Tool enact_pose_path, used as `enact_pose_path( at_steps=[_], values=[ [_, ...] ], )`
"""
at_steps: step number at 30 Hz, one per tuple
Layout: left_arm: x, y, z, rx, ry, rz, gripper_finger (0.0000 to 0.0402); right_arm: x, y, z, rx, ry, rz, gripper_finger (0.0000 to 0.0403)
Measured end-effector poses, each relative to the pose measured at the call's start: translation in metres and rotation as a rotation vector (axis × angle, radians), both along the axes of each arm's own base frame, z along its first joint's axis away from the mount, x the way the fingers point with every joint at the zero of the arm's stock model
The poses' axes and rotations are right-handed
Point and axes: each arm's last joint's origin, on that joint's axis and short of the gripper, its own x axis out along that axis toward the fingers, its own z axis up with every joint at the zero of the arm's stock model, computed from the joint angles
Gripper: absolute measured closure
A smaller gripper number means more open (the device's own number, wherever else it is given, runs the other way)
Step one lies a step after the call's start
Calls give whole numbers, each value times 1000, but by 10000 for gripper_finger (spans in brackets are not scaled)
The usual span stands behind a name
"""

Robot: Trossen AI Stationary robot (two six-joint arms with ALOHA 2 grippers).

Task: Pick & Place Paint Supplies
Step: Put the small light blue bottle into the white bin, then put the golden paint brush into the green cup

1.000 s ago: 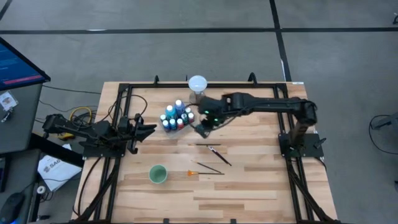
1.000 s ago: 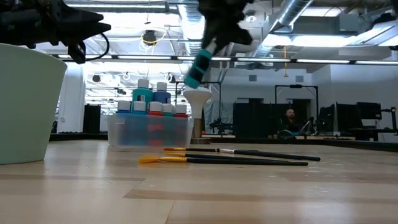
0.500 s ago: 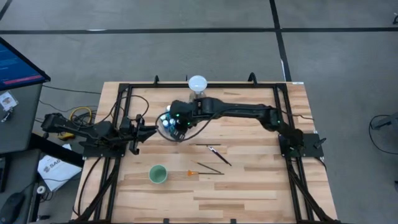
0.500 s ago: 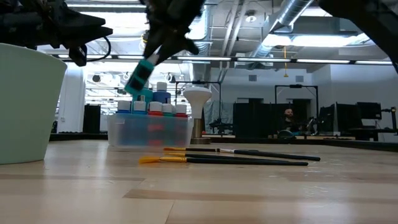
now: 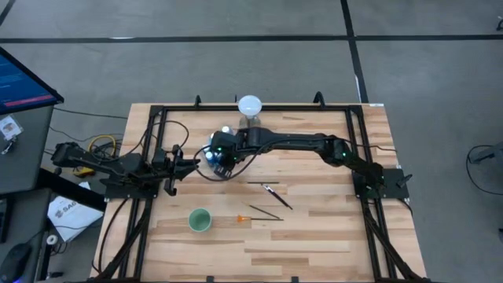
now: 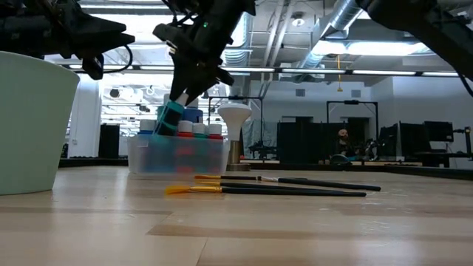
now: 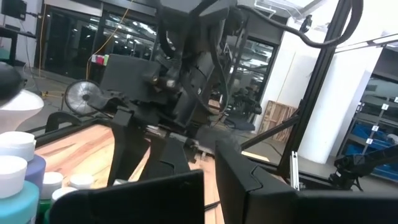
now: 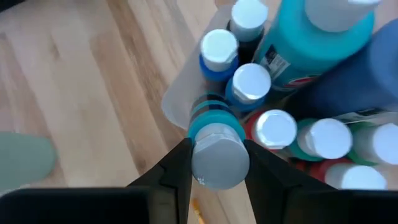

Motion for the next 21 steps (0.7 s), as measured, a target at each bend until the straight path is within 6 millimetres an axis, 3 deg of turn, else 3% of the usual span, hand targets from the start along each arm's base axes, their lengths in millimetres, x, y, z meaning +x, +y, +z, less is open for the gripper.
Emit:
enact_pose_path(
  at_steps=[9,16,21],
  values=[
    [0,0,0,0,0,0,401,-5,-9,-2,-20,50,-27,294],
    [0,0,1,-1,-7,0,401,-4,-13,-5,-30,43,-40,242],
    [0,0,1,-2,-7,0,401,-4,-16,-4,-29,37,-45,233]
  ],
)
